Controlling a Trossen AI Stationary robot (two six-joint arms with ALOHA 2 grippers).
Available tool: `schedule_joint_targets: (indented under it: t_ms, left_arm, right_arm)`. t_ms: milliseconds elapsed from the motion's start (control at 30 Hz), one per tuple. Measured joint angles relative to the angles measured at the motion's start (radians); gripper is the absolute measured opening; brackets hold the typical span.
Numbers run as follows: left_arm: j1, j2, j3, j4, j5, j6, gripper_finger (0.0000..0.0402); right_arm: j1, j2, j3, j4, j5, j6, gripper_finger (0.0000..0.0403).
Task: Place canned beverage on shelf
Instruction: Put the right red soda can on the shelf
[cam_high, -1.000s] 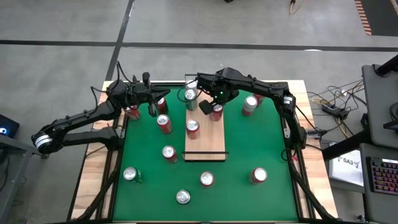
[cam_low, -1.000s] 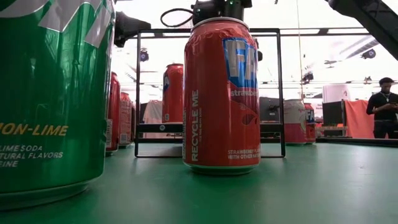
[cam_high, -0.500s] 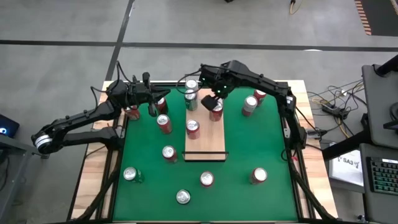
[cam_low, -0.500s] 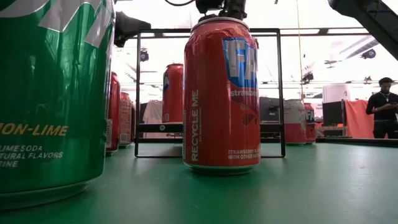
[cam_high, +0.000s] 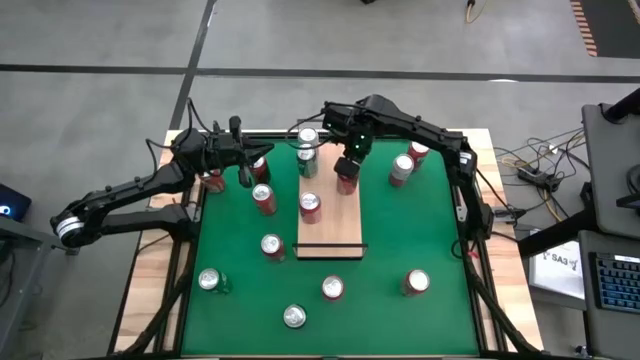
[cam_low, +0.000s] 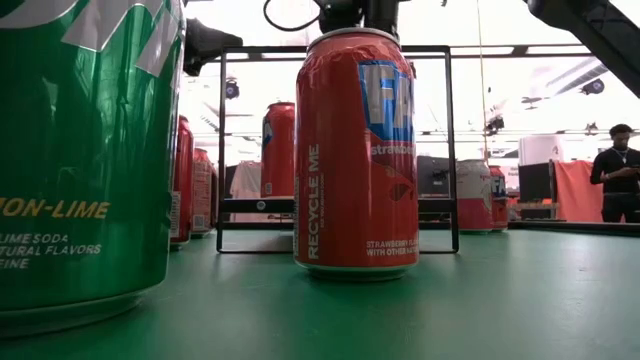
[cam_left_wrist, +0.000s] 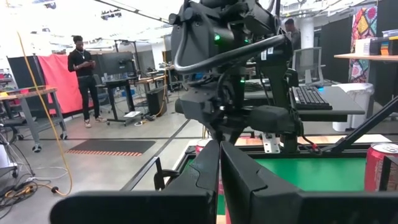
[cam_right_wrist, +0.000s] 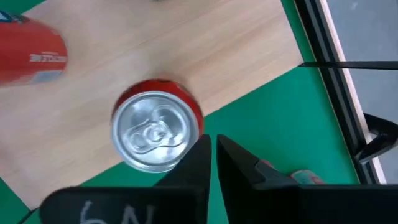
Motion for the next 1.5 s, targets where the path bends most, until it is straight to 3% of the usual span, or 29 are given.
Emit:
schedule_joint_targets:
  t_ms: [567, 1167, 1500]
  left_arm:
    - [0.0, -0.026, -0.001, -0.045, 0.0, 0.0, 0.0]
    - [0.0, -0.107, -0.001, -0.116, 0.0, 0.0, 0.0]
    - [-0.001, -0.106, -0.001, -0.116, 0.0, 0.0, 0.0]
  right_arm:
    - [-0.021, -0.025, -0.056, 0.052, -0.008, -0.041, 0.0009]
    - [-0.014, -0.383, -0.704, 0.564, -0.016, 0.08, 0.0009]
    - [0.024, -0.487, -0.883, 0.718, -0.026, 0.16, 0.0009]
